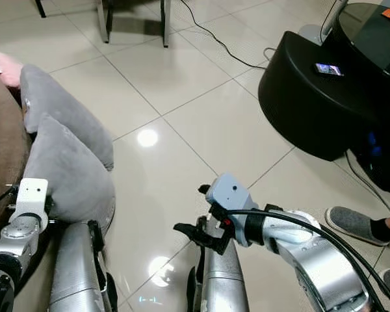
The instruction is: Move the pillow to the sofa from floor
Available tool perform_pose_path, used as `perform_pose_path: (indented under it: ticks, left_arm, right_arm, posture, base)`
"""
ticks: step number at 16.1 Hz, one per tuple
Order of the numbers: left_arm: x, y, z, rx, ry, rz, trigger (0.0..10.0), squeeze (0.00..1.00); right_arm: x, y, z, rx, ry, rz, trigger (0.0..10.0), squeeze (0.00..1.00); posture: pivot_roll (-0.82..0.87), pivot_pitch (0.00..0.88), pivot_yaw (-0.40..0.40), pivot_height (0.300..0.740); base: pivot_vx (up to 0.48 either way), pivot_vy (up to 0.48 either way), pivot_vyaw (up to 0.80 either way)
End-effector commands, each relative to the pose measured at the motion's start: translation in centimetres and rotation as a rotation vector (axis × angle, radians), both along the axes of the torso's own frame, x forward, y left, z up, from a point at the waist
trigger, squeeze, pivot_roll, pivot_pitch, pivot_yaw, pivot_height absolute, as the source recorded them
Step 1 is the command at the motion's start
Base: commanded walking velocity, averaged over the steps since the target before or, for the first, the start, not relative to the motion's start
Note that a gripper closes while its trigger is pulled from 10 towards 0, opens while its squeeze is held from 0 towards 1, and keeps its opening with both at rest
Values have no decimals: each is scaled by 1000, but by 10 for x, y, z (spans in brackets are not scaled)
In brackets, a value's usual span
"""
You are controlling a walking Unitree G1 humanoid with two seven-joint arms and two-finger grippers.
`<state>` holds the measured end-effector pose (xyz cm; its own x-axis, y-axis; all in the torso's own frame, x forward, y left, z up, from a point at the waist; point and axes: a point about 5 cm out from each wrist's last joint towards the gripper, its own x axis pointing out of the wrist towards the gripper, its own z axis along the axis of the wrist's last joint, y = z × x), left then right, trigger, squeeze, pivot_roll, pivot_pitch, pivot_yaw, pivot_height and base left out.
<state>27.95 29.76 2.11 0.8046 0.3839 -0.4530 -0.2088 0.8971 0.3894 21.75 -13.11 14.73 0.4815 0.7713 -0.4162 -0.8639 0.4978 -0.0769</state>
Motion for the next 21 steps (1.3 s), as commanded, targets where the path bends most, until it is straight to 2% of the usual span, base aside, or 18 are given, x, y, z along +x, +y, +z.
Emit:
perform_pose_path:
  ticks: [1,4,6,13,14,15,16,17,18,19,20,21]
  left_arm:
    - [-6,-4,-9,-22,30,-3,0,0]
    - [-4,-8,-9,-31,31,-1,0,0]
    - [3,-14,-8,-37,48,-3,0,0]
    - [5,-28,-12,-79,40,-22,0,0]
    - [13,-36,-6,-125,-12,-35,0,0]
    - [29,-50,8,-184,-120,-89,0,0]
    - [34,-55,14,-206,-162,-111,0,0]
    - [42,-60,26,-231,-248,-120,0,0]
    - [50,-63,48,-221,-383,-140,0,0]
    - [53,-64,71,-206,-496,-153,0,0]
    - [53,-66,80,-205,-538,-156,0,0]
    - [43,-73,111,-193,-647,-193,0,0]
  right_arm:
    - [0,-1,-2,-10,-5,-1,10000,0]
    - [5,4,-7,-25,-25,5,10000,0]
    - [24,2,-8,-28,-49,-20,10000,0]
    - [43,4,-11,-29,-103,-37,10000,0]
    - [47,2,-11,-13,-123,-72,10000,0]
    - [51,-1,-8,29,-153,-155,10000,0]
    - [53,-3,-9,38,-157,-191,10000,0]
    - [53,-2,-8,76,-164,-227,10000,0]
    - [54,-3,-7,104,-192,-293,10000,0]
    - [57,-8,-7,134,-225,-406,10000,0]
    - [58,-11,-6,153,-241,-465,10000,0]
    - [58,-18,-10,175,-255,-592,10000,0]
  posture:
    - [-100,143,-127,523]
    - [-106,92,-114,523]
    - [-113,87,-108,523]
    - [-99,4,-76,523]
    - [-77,0,-73,523]
    - [-47,0,-77,523]
    - [-41,0,-77,523]
    - [-15,0,-79,523]
    - [3,0,-73,523]
    - [16,0,-75,523]
    - [24,0,-74,528]
    - [53,0,-67,538]
  base:
    - [0,0,0]
    - [0,0,0]
    - [0,0,0]
    - [0,0,0]
    - [0,0,0]
    - [0,0,0]
    - [0,0,0]
    - [0,0,0]
    - [0,0,0]
    - [0,0,0]
    - [0,0,0]
    - [0,0,0]
